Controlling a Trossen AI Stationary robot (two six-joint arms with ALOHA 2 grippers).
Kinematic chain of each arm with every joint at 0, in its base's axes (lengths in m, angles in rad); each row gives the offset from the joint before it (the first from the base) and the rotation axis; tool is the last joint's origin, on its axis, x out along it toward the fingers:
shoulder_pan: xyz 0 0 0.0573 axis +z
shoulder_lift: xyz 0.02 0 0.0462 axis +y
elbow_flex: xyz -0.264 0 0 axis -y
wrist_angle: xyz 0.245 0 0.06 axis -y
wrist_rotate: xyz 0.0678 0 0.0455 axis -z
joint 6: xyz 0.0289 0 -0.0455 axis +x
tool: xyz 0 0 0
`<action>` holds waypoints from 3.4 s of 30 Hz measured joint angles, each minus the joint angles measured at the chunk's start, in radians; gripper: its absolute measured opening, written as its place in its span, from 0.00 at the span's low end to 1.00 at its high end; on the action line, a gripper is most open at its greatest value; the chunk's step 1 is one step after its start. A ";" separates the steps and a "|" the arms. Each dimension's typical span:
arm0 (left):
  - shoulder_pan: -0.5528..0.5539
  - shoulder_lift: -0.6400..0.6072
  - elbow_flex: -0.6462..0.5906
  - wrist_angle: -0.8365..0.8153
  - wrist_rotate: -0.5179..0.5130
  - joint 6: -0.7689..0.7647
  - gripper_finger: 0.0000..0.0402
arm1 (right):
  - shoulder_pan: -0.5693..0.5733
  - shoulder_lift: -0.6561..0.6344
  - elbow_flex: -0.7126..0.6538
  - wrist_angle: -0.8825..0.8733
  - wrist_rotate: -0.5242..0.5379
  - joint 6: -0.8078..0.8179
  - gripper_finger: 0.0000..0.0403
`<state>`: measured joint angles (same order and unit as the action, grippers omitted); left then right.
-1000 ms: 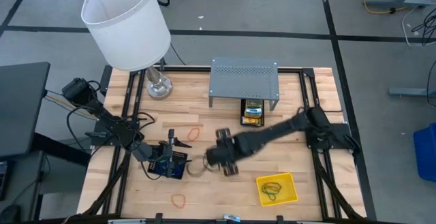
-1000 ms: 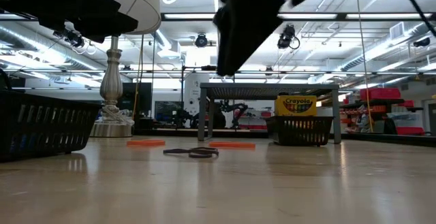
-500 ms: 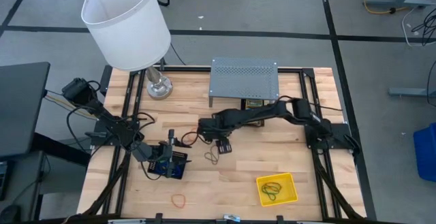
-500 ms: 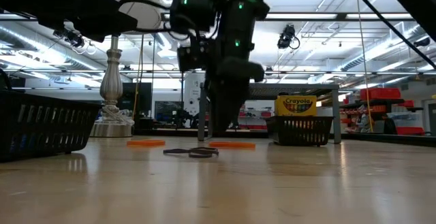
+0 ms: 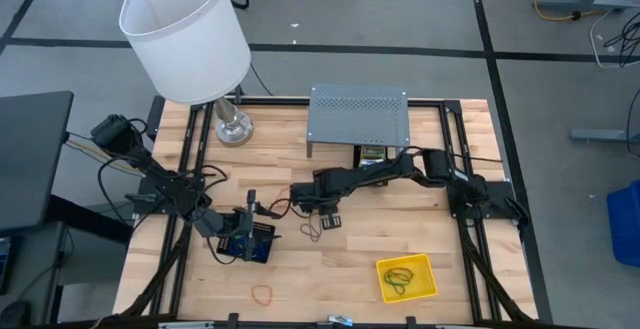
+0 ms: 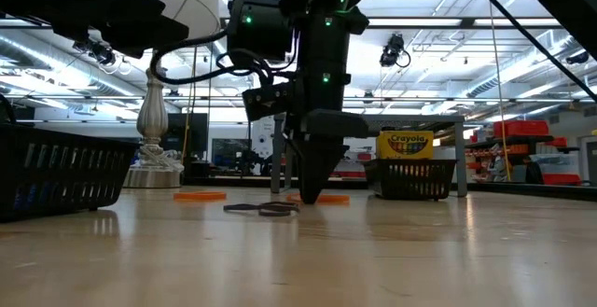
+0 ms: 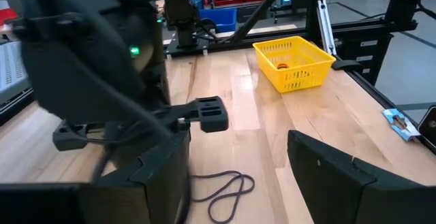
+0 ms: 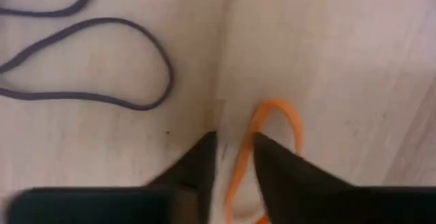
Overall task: Pick & Place Office Desk Supplies
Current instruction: Put the orange rubber band into the yellow bin
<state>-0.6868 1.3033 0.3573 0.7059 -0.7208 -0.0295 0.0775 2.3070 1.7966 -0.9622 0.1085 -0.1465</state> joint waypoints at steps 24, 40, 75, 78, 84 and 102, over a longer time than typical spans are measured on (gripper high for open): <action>0.000 0.000 0.000 0.000 0.000 0.000 0.63 | 0.217 -0.112 -0.007 -0.160 0.071 0.183 0.02; 0.000 0.000 0.000 -0.001 -0.003 -0.009 0.63 | 0.031 -0.095 -0.006 -0.067 0.015 0.043 0.64; 0.000 0.000 0.000 -0.007 0.003 -0.007 0.63 | 0.093 -0.030 -0.010 -0.167 0.004 0.140 0.00; -0.001 0.000 0.000 -0.006 0.003 -0.006 0.63 | 0.147 -0.066 -0.011 -0.200 -0.007 0.181 0.00; 0.000 0.000 0.000 -0.006 -0.002 -0.007 0.63 | 0.233 -0.150 -0.007 -0.280 0.019 0.291 0.00; 0.000 0.000 0.000 0.001 0.015 -0.007 0.63 | 0.214 -0.164 -0.005 -0.100 -0.015 0.187 0.36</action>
<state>-0.6872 1.3033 0.3573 0.7067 -0.7059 -0.0364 0.2915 2.1434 1.7916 -1.0618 0.0934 0.0407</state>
